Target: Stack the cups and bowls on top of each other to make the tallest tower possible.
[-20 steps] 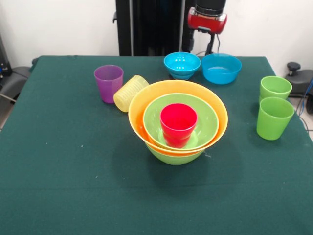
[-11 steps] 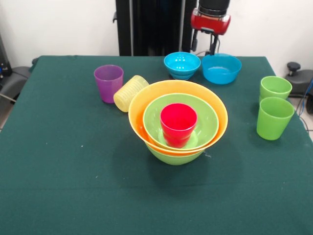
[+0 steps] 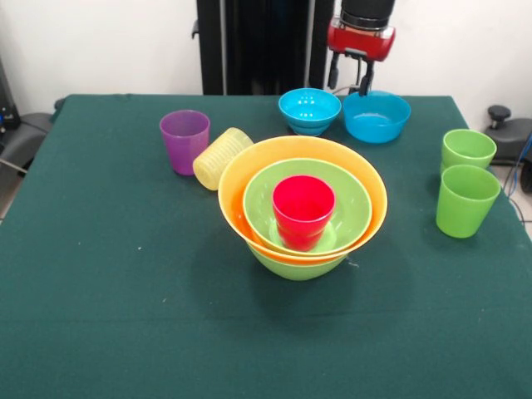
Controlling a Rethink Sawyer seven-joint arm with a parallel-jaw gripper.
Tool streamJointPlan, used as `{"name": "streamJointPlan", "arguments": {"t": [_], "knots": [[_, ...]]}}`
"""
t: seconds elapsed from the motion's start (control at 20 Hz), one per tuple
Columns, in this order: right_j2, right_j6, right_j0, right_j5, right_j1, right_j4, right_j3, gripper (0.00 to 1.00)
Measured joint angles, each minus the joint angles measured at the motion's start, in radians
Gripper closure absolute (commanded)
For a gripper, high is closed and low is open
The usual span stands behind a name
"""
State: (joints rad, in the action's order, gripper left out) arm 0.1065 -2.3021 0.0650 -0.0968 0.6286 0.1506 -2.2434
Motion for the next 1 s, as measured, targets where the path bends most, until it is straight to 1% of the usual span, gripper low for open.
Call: {"name": "streamJointPlan", "arguments": {"t": [0.15, 0.5, 1.0], "knots": [[0.000, 0.000, 0.000, -0.006, -0.008, 0.000, 0.003, 0.00], [0.000, 0.000, 0.000, -0.063, -0.061, 0.000, 0.022, 0.00], [0.000, 0.000, 0.003, -0.088, -0.105, -0.003, 0.032, 0.00]]}}
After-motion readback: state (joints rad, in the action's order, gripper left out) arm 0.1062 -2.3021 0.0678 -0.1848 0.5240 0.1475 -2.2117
